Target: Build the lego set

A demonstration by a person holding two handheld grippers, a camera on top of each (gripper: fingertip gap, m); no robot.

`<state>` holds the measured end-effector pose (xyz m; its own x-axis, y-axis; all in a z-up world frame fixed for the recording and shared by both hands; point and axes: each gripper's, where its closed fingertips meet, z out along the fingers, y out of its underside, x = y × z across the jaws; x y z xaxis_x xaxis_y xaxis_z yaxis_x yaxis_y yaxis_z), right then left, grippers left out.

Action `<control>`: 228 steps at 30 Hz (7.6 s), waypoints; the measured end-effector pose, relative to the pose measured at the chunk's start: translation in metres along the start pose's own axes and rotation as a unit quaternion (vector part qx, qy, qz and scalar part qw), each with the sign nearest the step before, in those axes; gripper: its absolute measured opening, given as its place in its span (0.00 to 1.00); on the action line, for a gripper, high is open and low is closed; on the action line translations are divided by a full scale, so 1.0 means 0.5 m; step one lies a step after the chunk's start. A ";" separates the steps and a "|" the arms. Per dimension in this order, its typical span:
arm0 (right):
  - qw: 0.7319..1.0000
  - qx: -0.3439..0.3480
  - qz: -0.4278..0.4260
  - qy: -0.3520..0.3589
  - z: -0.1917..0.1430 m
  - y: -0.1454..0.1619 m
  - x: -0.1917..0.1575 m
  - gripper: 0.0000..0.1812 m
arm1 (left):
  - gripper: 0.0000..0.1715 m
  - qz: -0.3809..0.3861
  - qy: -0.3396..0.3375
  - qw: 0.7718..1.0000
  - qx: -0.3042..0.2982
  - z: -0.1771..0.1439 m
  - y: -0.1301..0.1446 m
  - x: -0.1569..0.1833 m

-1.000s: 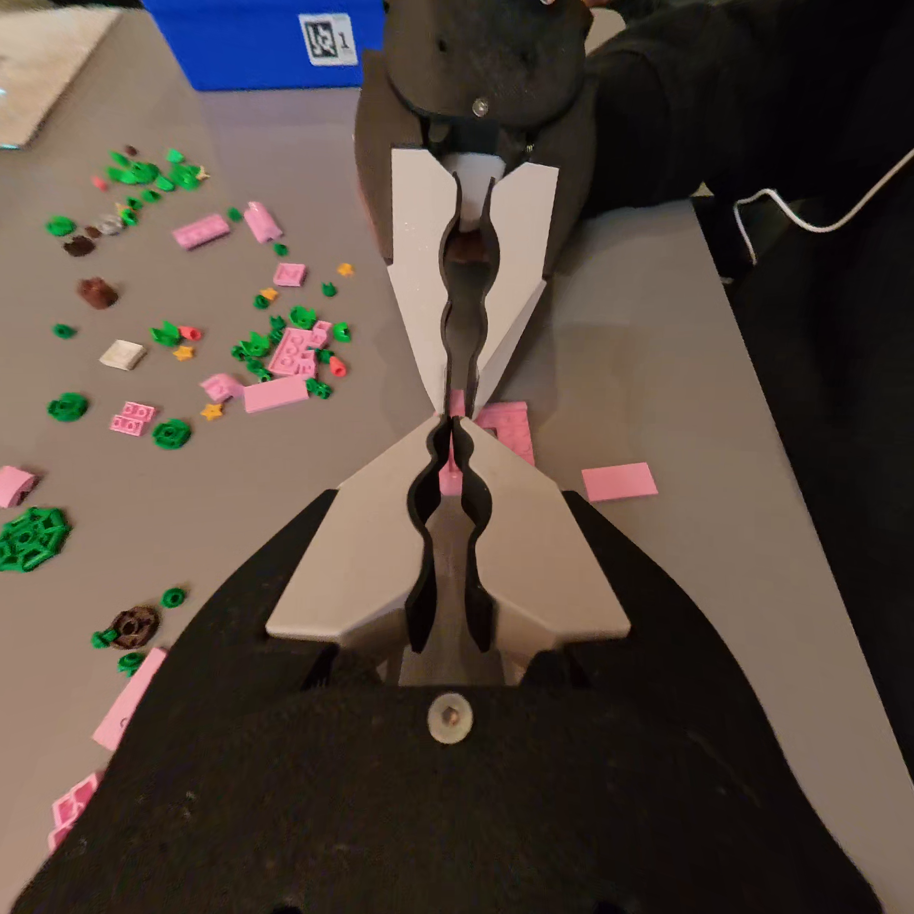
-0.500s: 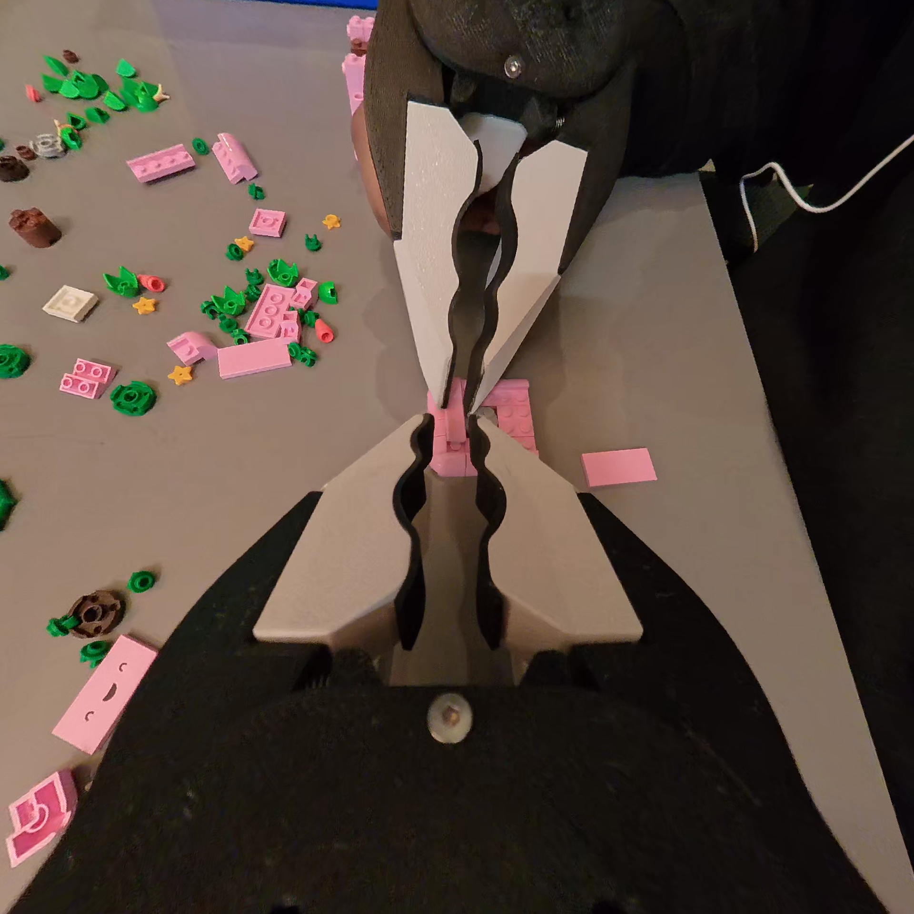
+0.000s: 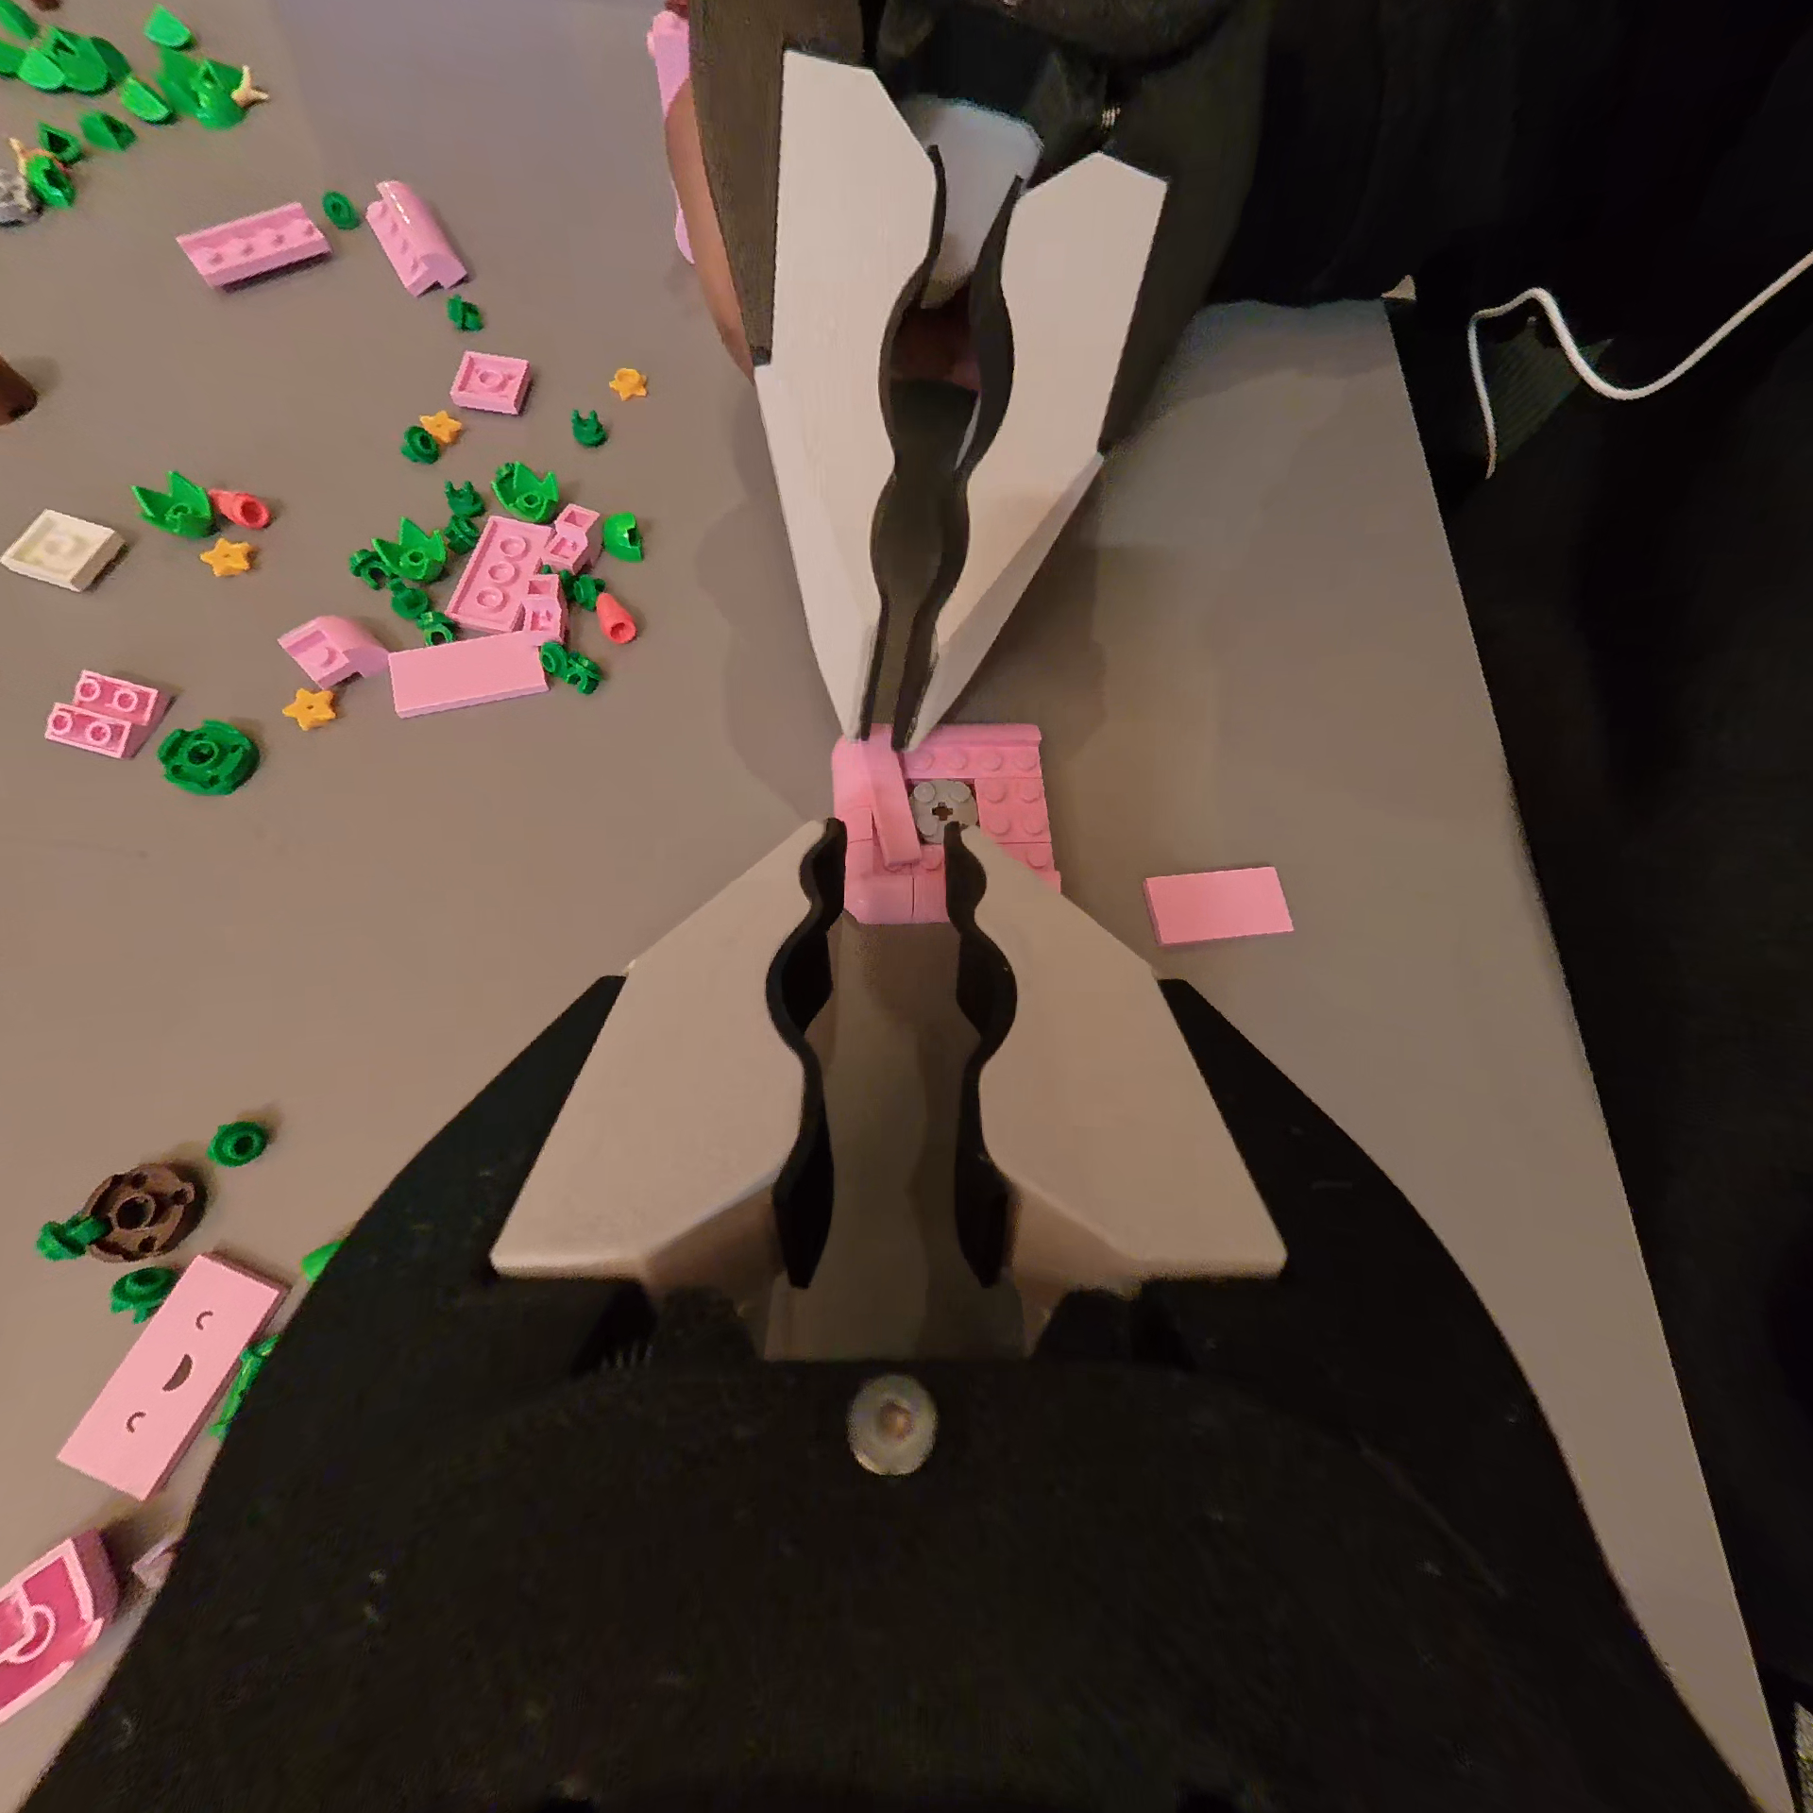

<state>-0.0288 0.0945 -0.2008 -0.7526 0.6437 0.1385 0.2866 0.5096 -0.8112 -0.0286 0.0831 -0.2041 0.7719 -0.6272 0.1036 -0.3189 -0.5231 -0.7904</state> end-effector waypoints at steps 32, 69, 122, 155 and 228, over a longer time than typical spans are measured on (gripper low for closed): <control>1.000 -0.015 0.013 -0.006 0.006 0.009 -0.004 0.02 | 0.07 -0.020 -0.017 0.999 -0.022 0.007 0.011 -0.016; 0.974 -0.029 0.214 -0.069 0.012 0.024 0.010 0.07 | 0.08 -0.092 0.010 0.995 -0.033 0.012 0.021 -0.018; 0.979 -0.017 0.188 -0.074 0.011 0.010 -0.005 0.16 | 0.04 -0.113 0.021 0.993 -0.018 0.010 0.014 -0.013; 0.996 -0.027 0.078 -0.020 0.019 -0.006 -0.013 0.00 | 0.12 -0.092 0.054 0.994 -0.034 0.015 0.020 0.013; 0.990 -0.045 0.125 -0.050 0.019 0.010 -0.009 0.00 | 0.13 -0.095 0.054 0.993 -0.040 0.017 0.023 0.012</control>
<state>-0.0297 0.0889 -0.2110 -0.7056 0.6982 -0.1211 0.5197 0.3937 -0.7583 -0.0230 0.0782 -0.2178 0.7610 -0.5677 0.3141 -0.2185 -0.6800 -0.6999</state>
